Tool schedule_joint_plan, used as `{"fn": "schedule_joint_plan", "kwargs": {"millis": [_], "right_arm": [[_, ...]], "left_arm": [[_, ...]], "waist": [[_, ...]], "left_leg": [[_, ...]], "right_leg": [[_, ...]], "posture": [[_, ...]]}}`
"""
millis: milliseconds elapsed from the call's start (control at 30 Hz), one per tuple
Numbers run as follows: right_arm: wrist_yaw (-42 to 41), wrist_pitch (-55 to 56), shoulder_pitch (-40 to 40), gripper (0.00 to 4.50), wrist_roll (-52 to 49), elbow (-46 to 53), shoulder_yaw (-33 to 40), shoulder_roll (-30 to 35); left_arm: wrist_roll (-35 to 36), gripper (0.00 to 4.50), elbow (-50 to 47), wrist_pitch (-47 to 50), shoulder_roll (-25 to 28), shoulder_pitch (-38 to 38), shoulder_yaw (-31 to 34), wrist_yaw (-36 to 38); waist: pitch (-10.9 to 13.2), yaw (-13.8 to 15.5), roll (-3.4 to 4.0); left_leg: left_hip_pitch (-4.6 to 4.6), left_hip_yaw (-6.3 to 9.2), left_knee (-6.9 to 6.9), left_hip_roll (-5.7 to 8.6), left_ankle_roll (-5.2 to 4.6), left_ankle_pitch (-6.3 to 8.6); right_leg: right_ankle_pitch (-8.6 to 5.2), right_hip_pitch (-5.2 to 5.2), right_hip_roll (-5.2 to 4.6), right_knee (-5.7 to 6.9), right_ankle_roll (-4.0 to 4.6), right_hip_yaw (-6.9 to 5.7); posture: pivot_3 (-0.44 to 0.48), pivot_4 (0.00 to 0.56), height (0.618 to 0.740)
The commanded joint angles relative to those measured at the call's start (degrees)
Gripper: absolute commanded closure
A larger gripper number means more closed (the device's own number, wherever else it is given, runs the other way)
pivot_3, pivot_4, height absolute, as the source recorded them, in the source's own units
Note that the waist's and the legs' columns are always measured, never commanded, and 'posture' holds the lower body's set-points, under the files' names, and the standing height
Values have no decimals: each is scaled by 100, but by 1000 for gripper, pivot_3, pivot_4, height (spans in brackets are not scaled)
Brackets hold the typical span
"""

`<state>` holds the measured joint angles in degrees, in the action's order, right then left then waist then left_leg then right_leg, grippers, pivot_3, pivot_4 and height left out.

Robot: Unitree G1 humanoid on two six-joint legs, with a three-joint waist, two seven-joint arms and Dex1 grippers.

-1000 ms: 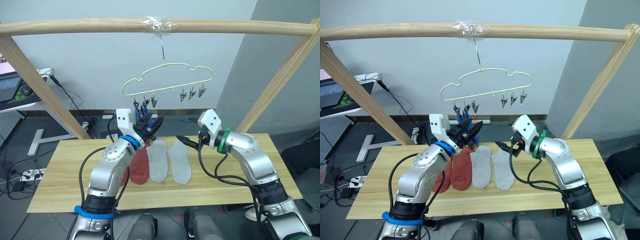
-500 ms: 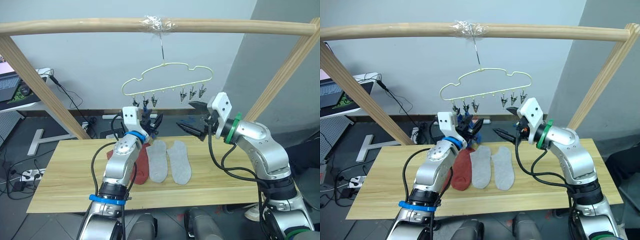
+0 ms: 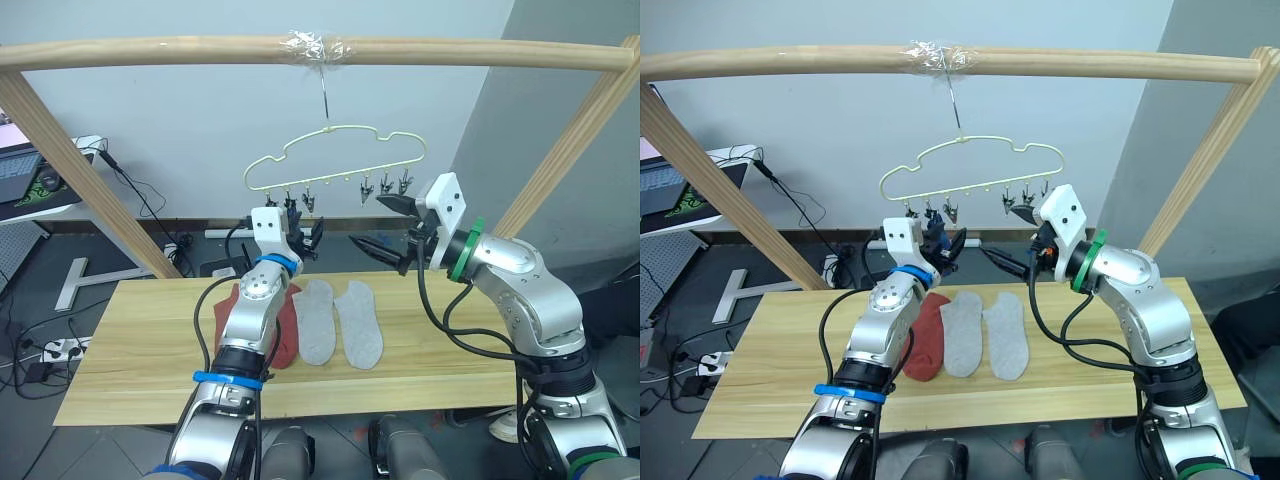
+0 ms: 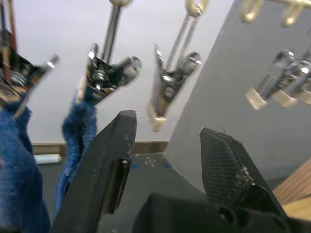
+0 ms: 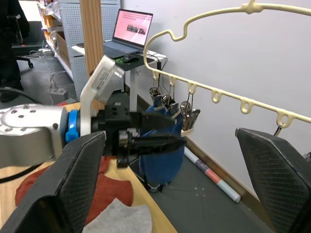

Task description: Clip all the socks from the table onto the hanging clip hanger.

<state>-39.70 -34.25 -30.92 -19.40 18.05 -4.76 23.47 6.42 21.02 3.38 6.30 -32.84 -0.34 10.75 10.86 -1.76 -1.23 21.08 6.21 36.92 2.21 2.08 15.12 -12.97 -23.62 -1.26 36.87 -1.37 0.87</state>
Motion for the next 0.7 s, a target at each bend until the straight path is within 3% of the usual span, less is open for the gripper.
{"fn": "schedule_joint_plan", "kwargs": {"millis": [33,700], "right_arm": [[12,40,-45,0,-125,259,94,44],[23,50,-25,0,-123,248,85,71]], "left_arm": [[-80,2093,57,-281,-68,-209,25,-18],[-574,2093,34,-706,-22,-320,-180,2]], "waist": [[0,0,0],[0,-7,0]], "left_leg": [[0,-1,0,0,0,0],[-1,-1,0,-1,0,0]], "right_leg": [[0,0,0,0,0,1],[0,-1,0,4,0,1]], "posture": [[-73,142,740],[-75,140,740]]}}
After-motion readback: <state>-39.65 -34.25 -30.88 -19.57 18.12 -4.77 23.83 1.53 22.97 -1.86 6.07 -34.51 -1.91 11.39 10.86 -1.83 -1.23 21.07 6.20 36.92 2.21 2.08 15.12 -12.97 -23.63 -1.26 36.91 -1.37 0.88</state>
